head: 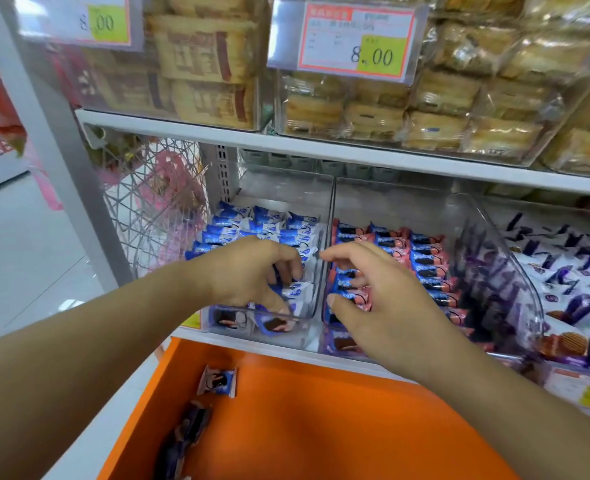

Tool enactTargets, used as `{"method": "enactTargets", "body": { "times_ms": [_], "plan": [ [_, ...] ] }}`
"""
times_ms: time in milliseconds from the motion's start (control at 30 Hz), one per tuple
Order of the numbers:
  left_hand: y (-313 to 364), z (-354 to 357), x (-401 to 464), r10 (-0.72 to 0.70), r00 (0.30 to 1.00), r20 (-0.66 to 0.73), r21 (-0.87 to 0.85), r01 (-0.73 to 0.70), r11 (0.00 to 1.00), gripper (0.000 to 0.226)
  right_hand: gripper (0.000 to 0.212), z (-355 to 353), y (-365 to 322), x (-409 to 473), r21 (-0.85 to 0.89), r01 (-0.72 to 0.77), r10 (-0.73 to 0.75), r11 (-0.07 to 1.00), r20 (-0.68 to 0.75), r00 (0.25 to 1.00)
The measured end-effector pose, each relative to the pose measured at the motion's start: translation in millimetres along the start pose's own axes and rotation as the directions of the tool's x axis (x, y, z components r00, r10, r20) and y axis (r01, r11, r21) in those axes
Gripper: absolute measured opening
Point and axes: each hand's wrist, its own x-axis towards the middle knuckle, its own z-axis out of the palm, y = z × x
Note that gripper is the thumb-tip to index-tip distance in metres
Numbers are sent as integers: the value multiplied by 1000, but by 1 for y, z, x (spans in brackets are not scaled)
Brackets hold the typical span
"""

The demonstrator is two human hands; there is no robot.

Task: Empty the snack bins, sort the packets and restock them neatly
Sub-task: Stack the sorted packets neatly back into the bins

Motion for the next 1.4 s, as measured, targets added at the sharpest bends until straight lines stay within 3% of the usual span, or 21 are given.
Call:
{"method": "enactTargets", "body": {
  "times_ms": [133, 567, 767, 933, 1033, 1100, 1267, 1400],
  "plan": [
    [-6, 7, -2, 26, 999, -47, 79, -22, 997, 33, 46, 0, -1, -1, -8, 9, -9, 1000, -5, 1000],
    [-4, 14, 10, -3, 992, -127, 55, 10, 998, 30, 49, 0, -1, -1, -6, 18, -18, 1000, 6, 1000],
    [0, 2, -26, -97, 952, -292, -154, 54, 987, 27, 49, -4, -4, -9, 3, 24, -24, 1000, 15, 1000],
    [3, 1, -104, -133, 889, -438, -314, -13, 949, 16, 43, -5, -15, -25, 38, 82, -82, 996, -8, 997],
    [-13, 21, -153, -179, 906, -383, -377, 24, 926, 11, 41, 10, -25, -40, 130, 95, -101, 987, 44, 994],
    [-39, 43, -176, -234, 924, -302, -349, 121, 929, 14, 40, 34, -29, -51, 152, 85, -109, 985, 160, 981],
    [-111, 92, -201, -323, 946, -19, -81, 321, 944, 60, 39, 123, -6, -63, 26, -5, -8, 1000, 460, 888],
    [-139, 124, -210, -329, 938, 104, 7, 330, 944, 68, 47, 205, 24, -39, -64, -49, 77, 997, 548, 833]
  ]
}}
